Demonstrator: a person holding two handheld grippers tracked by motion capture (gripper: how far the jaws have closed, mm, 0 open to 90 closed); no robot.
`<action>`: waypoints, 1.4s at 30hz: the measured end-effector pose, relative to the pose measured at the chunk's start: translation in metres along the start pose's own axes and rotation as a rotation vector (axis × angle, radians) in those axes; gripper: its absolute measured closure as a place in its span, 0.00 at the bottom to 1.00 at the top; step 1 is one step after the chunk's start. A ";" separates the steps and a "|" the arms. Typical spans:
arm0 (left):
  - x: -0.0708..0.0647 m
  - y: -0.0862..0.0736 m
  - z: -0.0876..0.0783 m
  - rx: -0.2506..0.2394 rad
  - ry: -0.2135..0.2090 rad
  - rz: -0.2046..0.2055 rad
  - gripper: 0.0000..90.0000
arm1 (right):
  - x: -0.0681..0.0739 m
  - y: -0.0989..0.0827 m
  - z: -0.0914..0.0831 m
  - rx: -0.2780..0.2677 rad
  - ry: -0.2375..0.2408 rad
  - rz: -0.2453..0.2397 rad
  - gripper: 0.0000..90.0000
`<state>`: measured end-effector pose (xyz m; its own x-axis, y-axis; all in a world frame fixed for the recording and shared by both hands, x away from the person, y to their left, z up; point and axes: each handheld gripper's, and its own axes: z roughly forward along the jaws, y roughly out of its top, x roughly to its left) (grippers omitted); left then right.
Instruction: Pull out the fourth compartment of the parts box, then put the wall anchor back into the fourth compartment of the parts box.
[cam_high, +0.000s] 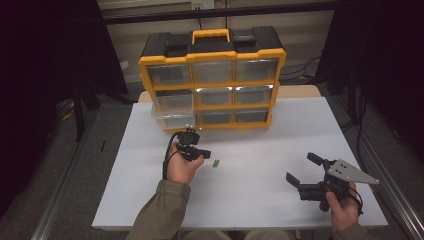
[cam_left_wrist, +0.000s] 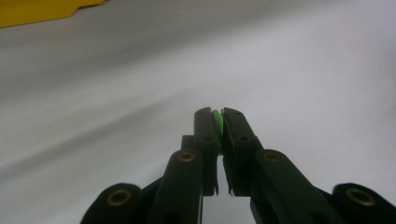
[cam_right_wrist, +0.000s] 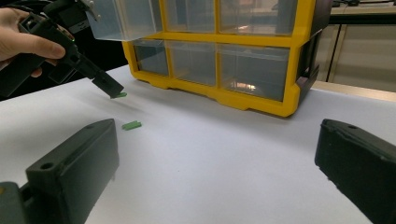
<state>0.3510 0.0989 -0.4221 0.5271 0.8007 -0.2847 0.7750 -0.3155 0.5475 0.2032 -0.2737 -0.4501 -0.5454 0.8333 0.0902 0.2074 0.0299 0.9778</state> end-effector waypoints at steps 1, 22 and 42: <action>0.000 0.000 0.000 0.000 0.001 0.001 0.95 | 0.000 0.000 0.000 -0.002 -0.001 -0.001 0.00; -0.009 0.017 -0.014 0.040 -0.050 0.002 0.95 | 0.000 0.000 -0.001 -0.002 0.015 -0.003 0.00; -0.018 0.043 -0.036 0.060 -0.069 -0.004 0.95 | 0.000 0.000 -0.001 0.006 0.022 0.000 0.00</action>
<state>0.3617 0.0895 -0.3649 0.5449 0.7659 -0.3413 0.7957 -0.3441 0.4984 0.2027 -0.2741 -0.4500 -0.5630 0.8210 0.0949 0.2122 0.0326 0.9767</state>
